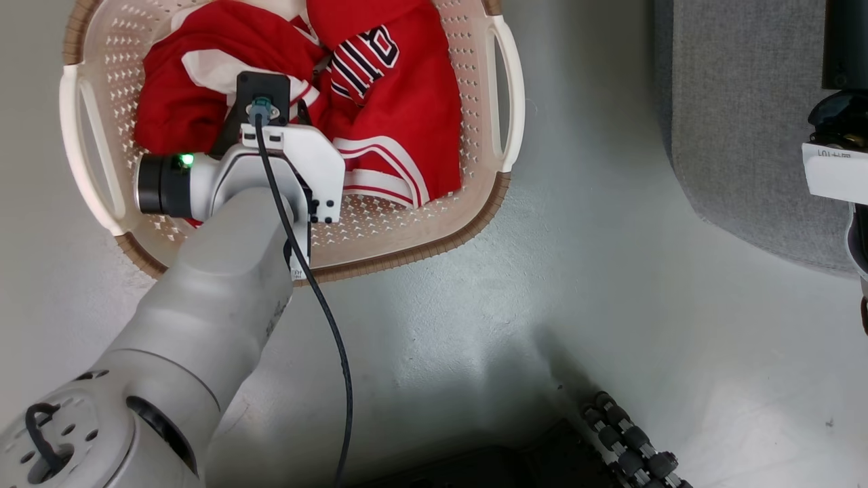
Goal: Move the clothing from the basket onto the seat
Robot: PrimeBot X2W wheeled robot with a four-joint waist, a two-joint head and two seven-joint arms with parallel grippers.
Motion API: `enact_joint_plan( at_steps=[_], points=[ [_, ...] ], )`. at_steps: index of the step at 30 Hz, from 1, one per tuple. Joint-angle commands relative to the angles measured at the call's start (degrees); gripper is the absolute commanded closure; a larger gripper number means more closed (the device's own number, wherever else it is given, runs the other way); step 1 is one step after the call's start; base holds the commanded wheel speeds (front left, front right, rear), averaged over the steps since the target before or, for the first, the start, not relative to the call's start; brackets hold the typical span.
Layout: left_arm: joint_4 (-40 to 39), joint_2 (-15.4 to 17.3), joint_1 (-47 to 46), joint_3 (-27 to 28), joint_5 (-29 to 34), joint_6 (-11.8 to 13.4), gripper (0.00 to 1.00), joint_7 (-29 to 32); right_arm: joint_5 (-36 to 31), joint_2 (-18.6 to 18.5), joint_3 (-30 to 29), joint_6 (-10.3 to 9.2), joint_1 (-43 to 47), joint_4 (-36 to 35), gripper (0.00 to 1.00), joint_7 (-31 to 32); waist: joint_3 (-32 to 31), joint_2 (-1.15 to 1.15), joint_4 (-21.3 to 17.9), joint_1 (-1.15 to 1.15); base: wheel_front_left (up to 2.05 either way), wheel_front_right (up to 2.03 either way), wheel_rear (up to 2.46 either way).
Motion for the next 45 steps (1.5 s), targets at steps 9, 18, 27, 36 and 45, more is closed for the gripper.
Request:
enact_joint_plan(
  at_steps=[9,18,27,36,45],
  points=[
    [-0.51,0.16,-2.19,-2.4,-0.56,-0.82,1.0,-3.1,0.59,-0.17,-0.31,0.41,1.36,-1.66,0.0,-0.34,0.58,0.0,-0.19,0.0,0.0,0.0,0.0],
    [-2.73,0.16,0.92,-3.47,-2.83,-2.35,1.0,-6.84,0.44,-0.55,-0.24,0.41,2.31,1.09,0.0,-0.34,-3.79,0.0,1.33,0.0,0.0,0.0,0.0],
    [-6.79,0.16,5.2,-3.58,-0.94,-4.27,1.0,-7.98,0.09,-1.22,0.07,0.41,4.97,4.97,0.0,-0.34,-10.63,0.0,2.79,0.0,0.0,0.0,0.0],
    [-12.49,0.16,10.66,1.21,6.08,-4.62,1.0,-8.0,-1.01,-1.47,0.29,0.41,8.07,8.17,0.0,-0.34,-18.23,0.0,4.85,0.0,0.0,0.0,0.0],
    [-17.45,0.16,17.26,7.43,12.55,-6.74,1.0,-8.01,-2.93,-1.04,1.38,0.41,12.17,11.49,0.0,-0.34,-27.2,0.0,7.09,0.0,0.0,0.0,0.0]
  ],
)
